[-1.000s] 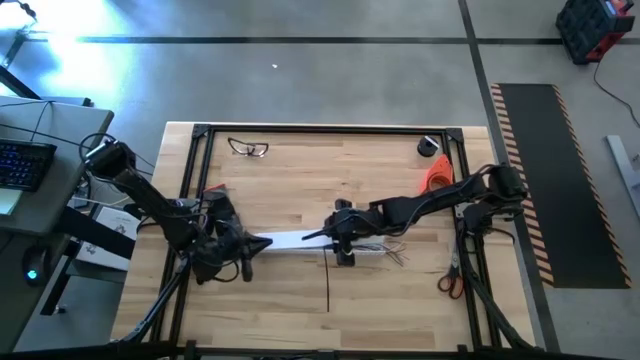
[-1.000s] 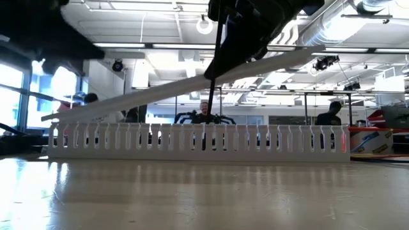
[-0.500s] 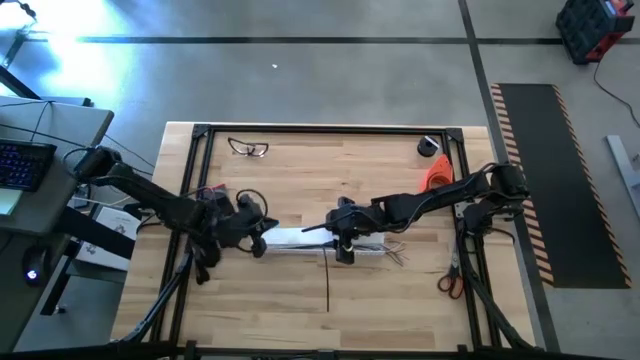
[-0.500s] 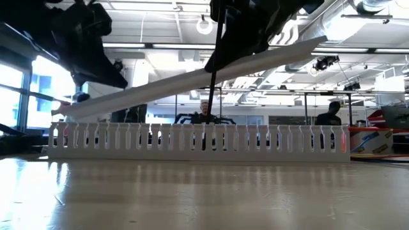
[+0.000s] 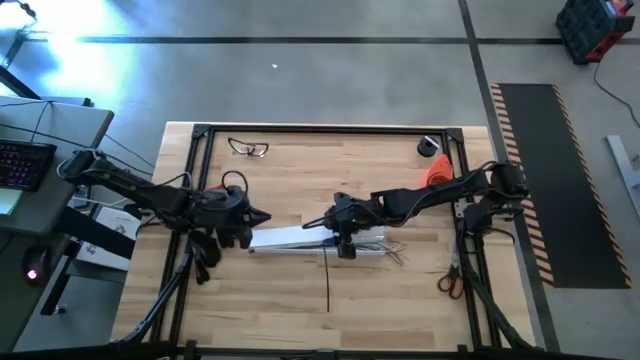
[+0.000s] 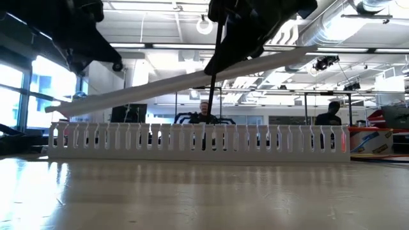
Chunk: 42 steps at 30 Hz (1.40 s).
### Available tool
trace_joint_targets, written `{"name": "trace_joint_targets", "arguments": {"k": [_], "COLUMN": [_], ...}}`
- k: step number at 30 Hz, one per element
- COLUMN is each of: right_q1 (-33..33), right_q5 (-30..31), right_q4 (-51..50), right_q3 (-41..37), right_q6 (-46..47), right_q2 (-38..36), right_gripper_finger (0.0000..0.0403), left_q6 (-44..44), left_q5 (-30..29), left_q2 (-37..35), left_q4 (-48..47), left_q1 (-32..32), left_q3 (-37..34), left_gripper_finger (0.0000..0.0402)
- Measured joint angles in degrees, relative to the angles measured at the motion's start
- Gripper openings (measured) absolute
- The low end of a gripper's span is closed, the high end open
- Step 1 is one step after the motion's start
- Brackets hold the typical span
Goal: Ziptie cables
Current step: Insert the white cable duct cover into the white cable duct
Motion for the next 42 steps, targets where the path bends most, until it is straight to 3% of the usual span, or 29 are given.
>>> {"name": "trace_joint_targets", "arguments": {"k": [15,33,42], "right_q1": [-1.49,-0.86,-0.46], "right_q5": [-2.47,-2.57,-2.59], "right_q4": [-1.34,-1.03,-1.46], "right_q3": [0.0,0.0,0.0], "right_q6": [1.7,1.24,0.92], "right_q2": [0.96,1.01,1.01], "right_gripper_finger": [0.0205,0.0205,0.0205], "left_q6": [-4.57,-3.55,-3.13], "left_q5": [1.6,0.93,2.5], "left_q2": [-1.45,-1.01,3.54], "left_q4": [9.97,12.79,16.99], "left_q1": [-1.59,-5.52,-5.52], "left_q3": [-11.57,-11.8,-11.79], "left_gripper_finger": [0.0,0.0,0.0]}}
